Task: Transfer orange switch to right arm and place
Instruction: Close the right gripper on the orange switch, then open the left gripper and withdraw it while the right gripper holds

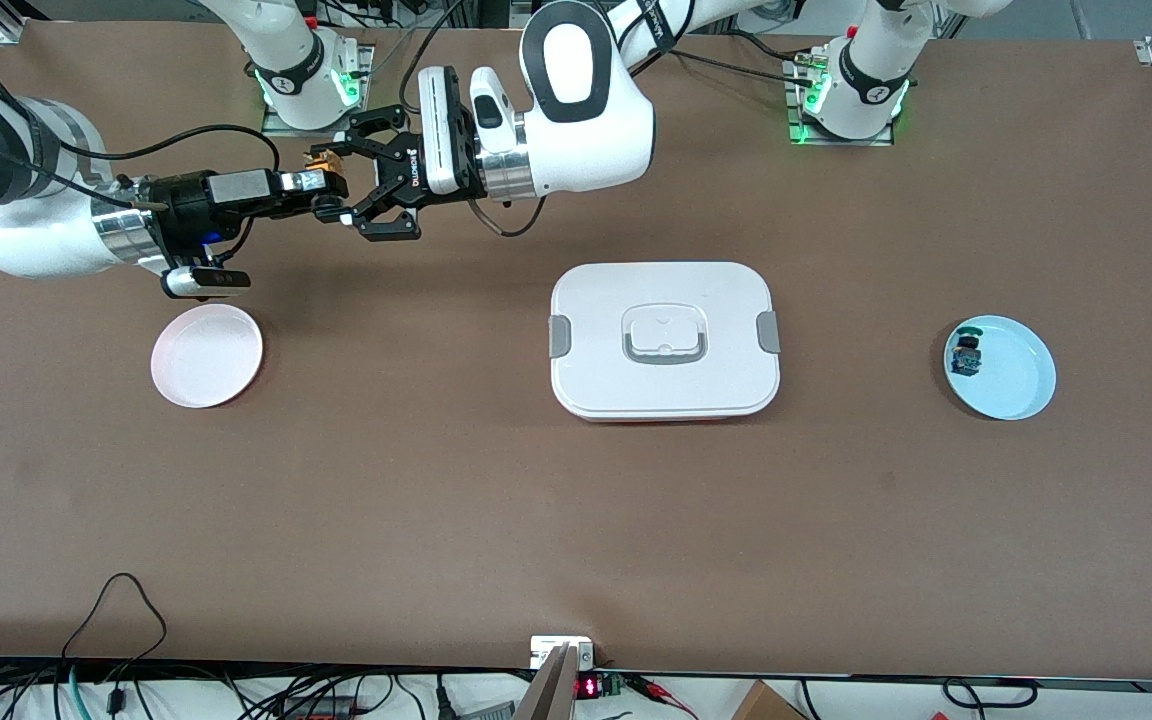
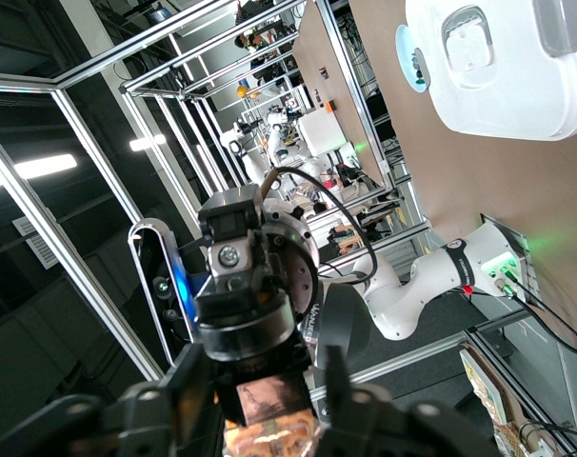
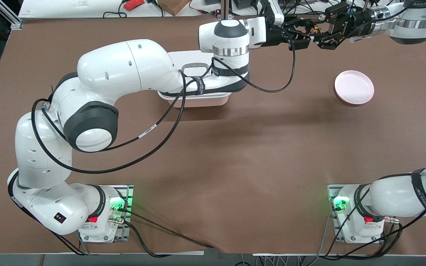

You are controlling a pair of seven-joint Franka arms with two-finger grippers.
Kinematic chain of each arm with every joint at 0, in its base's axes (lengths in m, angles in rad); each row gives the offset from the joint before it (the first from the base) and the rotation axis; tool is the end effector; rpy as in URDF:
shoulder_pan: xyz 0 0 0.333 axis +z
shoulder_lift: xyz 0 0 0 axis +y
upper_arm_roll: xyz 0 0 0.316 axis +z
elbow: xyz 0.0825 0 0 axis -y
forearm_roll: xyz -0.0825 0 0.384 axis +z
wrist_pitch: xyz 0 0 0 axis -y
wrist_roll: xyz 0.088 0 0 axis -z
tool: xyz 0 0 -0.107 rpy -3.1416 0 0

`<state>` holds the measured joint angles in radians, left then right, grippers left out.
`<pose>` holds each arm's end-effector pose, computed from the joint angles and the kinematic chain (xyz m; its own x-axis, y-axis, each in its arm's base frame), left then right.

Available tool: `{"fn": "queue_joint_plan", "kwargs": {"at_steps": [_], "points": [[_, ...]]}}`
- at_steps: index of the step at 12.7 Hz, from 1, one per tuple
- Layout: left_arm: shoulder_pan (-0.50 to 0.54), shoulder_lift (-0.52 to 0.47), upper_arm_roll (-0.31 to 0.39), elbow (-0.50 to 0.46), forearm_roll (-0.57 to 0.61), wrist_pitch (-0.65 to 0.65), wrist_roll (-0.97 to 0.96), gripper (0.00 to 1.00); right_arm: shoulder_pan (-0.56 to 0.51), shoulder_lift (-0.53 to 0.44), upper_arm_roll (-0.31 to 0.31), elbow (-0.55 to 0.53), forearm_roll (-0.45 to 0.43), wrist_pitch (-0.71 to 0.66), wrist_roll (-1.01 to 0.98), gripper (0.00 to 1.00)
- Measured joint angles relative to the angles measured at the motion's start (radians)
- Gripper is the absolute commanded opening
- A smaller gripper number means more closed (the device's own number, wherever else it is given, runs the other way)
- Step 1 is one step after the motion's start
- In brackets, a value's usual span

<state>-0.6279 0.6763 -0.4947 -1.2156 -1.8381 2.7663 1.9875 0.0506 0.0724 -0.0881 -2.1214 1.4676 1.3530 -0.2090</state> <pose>0.4681 -0.6126 0.4610 0.2077 -0.0013 0.9782 -0.9661 -0.1568 0.2050 0.5129 0.1045 0.4375 0.8914 0.1959 -0.4086 -0.4077 -0.0468 -0.9119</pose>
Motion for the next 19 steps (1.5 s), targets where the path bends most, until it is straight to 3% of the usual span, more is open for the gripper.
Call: {"fn": "queue_joint_plan", "kwargs": {"at_steps": [1,5,6,7,15,19], "points": [[-0.001,0.0,0.0,0.002,0.0,0.0,-0.008,0.03,0.0,-0.002,-0.001,0.0,0.004,0.0,-0.006,0.23],[-0.001,0.0,0.0,0.003,0.0,0.0,-0.008,0.09,-0.001,-0.004,-0.001,0.0,0.004,-0.001,-0.006,0.21],[-0.001,0.0,0.0,0.003,0.0,0.0,-0.008,0.24,-0.001,-0.004,-0.001,0.0,0.004,-0.001,-0.006,0.21],[-0.001,0.0,0.0,0.003,0.0,0.0,-0.01,0.99,-0.001,-0.004,-0.001,0.0,0.004,-0.001,-0.006,0.21],[0.003,0.003,0.009,0.004,0.0,0.004,-0.071,1.0,-0.001,-0.005,-0.001,0.0,0.005,0.0,-0.006,0.15],[0.095,0.005,0.011,-0.009,0.0,-0.085,-0.072,1.0,-0.002,-0.005,-0.004,0.002,0.026,0.029,-0.006,0.14]]}}
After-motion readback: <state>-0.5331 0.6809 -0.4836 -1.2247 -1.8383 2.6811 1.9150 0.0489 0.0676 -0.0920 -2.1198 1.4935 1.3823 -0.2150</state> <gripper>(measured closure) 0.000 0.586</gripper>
